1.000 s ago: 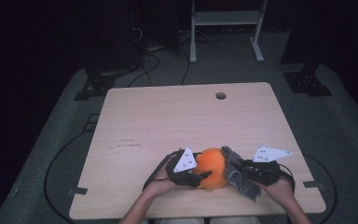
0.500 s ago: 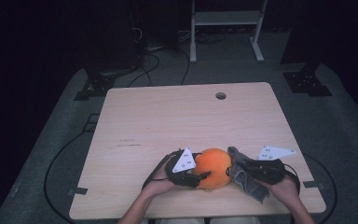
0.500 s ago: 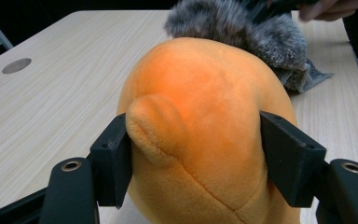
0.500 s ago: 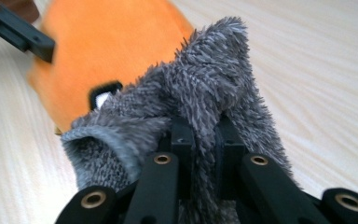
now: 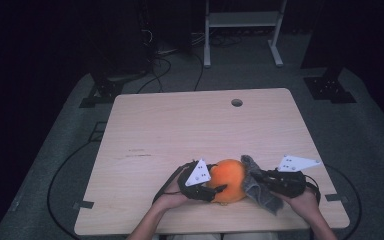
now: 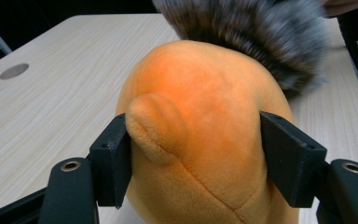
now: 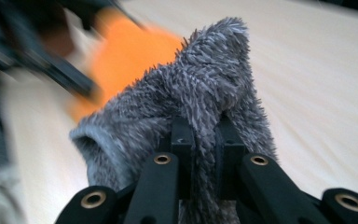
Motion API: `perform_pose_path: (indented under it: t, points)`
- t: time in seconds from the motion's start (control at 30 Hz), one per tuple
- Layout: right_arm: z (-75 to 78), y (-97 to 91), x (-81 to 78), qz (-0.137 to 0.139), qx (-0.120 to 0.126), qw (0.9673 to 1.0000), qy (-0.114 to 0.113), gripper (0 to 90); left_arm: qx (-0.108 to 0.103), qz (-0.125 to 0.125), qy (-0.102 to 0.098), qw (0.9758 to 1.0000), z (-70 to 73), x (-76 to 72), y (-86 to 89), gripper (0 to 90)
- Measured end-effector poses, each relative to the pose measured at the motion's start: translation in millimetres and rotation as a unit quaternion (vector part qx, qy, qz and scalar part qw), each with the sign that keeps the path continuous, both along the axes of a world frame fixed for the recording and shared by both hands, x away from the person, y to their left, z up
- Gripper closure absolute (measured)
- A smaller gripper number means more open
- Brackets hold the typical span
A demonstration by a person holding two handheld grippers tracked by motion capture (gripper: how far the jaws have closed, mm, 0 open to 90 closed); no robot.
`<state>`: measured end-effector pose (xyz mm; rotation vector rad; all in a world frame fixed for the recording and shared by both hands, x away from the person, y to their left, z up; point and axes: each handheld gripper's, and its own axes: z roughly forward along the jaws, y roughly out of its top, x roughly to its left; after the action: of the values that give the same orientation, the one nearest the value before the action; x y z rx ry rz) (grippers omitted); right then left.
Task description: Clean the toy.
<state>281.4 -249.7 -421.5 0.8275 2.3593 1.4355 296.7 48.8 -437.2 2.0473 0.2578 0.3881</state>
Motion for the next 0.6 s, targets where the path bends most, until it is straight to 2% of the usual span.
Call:
perform_pose_path:
  t: [0.03, 0.07, 0.1, 0.17, 0.23, 0.3, 0.37, 0.4, 0.43, 0.47, 0.53, 0.57, 0.6]
  points:
    - [4.2, 5.4, -1.9, 0.013, 0.007, 0.9999, -0.009, 80.6, 0.000, -0.001, -0.002, 1.0000, 0.2, -0.9, -1.7, 31.8]
    - [6.4, 11.0, -3.1, 0.023, 0.005, 0.9996, -0.014, 80.6, 0.002, -0.003, -0.005, 1.0000, 0.7, -1.7, -2.7, 31.8]
    - [5.7, 15.5, -3.5, 0.027, -0.009, 0.9995, -0.016, 80.6, 0.005, -0.004, -0.006, 1.0000, 1.0, -2.5, -3.2, 31.9]
    - [-0.4, 15.0, -1.0, 0.019, -0.027, 0.9993, -0.016, 80.6, 0.002, -0.005, -0.007, 1.0000, 1.1, -3.5, -4.1, 32.1]
    - [-2.6, 8.2, 2.4, -0.007, -0.044, 0.9990, -0.006, 80.8, 0.003, -0.006, -0.008, 0.9999, 1.4, -3.7, -5.1, 32.2]
    - [1.1, 5.8, 0.1, -0.014, -0.036, 0.9992, -0.010, 80.7, 0.003, -0.008, -0.012, 0.9999, 1.3, -4.4, -6.6, 32.4]
    - [9.7, 12.4, -5.7, 0.014, -0.009, 0.9995, -0.028, 80.7, 0.004, -0.011, -0.015, 0.9998, 1.6, -5.8, -8.4, 32.5]
    - [13.1, 18.2, -7.5, 0.022, -0.011, 0.9991, -0.034, 80.7, 0.003, -0.012, -0.014, 0.9998, 1.9, -6.5, -9.1, 32.4]
    - [13.8, 23.5, -7.5, 0.028, -0.023, 0.9986, -0.038, 80.7, 0.000, -0.016, -0.009, 0.9998, 3.0, -6.5, -8.2, 31.8]
    - [11.5, 25.9, -6.4, 0.031, -0.030, 0.9983, -0.038, 80.7, -0.009, -0.018, 0.005, 0.9998, 4.6, -5.7, -6.5, 29.5]
    - [4.5, 21.4, -3.8, 0.028, -0.030, 0.9986, -0.035, 80.8, -0.030, -0.018, 0.032, 0.9989, 8.3, -1.5, -2.3, 24.8]
    - [2.7, 18.0, -3.2, 0.022, -0.035, 0.9986, -0.033, 80.8, -0.032, -0.016, 0.035, 0.9988, 8.8, -0.2, -2.4, 25.0]
    - [2.3, 14.7, -3.0, 0.018, -0.040, 0.9986, -0.030, 80.8, -0.024, -0.014, 0.028, 0.9992, 8.2, -0.7, -3.9, 26.4]
